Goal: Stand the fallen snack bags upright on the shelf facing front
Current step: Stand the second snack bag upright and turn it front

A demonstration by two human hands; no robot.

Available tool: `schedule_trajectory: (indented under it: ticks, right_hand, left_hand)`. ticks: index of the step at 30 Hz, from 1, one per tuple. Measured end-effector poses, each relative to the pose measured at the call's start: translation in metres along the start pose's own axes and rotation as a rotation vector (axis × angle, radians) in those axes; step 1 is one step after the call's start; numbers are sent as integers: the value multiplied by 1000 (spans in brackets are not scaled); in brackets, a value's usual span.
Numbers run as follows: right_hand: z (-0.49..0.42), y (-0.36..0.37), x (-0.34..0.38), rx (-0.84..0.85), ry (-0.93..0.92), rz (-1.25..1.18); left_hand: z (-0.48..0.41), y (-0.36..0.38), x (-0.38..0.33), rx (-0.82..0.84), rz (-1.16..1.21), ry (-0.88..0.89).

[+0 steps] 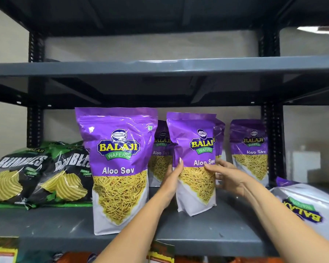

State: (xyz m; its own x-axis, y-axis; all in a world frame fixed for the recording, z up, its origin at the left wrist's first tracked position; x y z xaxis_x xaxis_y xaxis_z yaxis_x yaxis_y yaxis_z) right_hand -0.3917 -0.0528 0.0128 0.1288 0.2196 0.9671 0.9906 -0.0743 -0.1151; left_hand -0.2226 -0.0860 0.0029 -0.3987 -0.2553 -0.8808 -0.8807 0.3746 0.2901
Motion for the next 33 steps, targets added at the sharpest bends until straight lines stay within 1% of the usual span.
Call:
schedule_trajectory:
  ticks: [3,5,7,9,10,12,14,16,18,20,23,30,33]
  right_hand:
    - [1,-6,0,-92,-40,34]
    - [1,-9,0,-172,-71,53]
    - [3,-8,1,-216,-96,45]
    - [2,-6,0,-220,-108,42]
    - [3,-6,0,-205,-106,37]
    - [4,-3,-2,-130,-95,-3]
    - [7,0,-6,-48,-65,13]
    - [14,6,-8,35,-46,83]
    - [17,12,-10,108,-39,117]
    - [19,11,-11,74,-35,142]
    - [20,10,-12,24,-54,193]
    - [44,13,-8,8,-105,314]
    - [59,15,-5,-18,-150,345]
  left_hand:
    - [-4,-2,5,-31,27,-18]
    - [-7,-7,5,-93,36,-10]
    - [-9,-14,6,-167,16,3]
    - [-9,-18,3,-215,-54,48]
    - [-8,-18,-1,-231,-83,99]
    - [-4,-19,-13,-252,-105,217]
    - [0,-16,-20,-208,-81,265]
    - [3,-9,-16,-115,-74,205]
    - [7,-6,-9,-57,-122,120]
    - [9,-6,1,-8,-177,63]
    - [12,-4,9,84,-192,68]
    - [26,-2,2,163,-191,63]
    - [42,1,-5,200,-202,89]
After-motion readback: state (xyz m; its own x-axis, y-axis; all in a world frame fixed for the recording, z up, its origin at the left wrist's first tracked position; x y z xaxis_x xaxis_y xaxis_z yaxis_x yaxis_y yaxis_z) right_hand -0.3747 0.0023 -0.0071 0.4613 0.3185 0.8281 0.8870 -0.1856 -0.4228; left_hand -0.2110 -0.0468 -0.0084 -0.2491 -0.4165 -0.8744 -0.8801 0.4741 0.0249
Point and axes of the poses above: each hand's wrist, its own z-axis away from the middle knuckle, its own y-axis out of the palm, x = y × z, the point moved 8 cm from there along -z, towards the middle knuckle, and after that the axes turned 12 degrees about z, right-handed, at the moved point
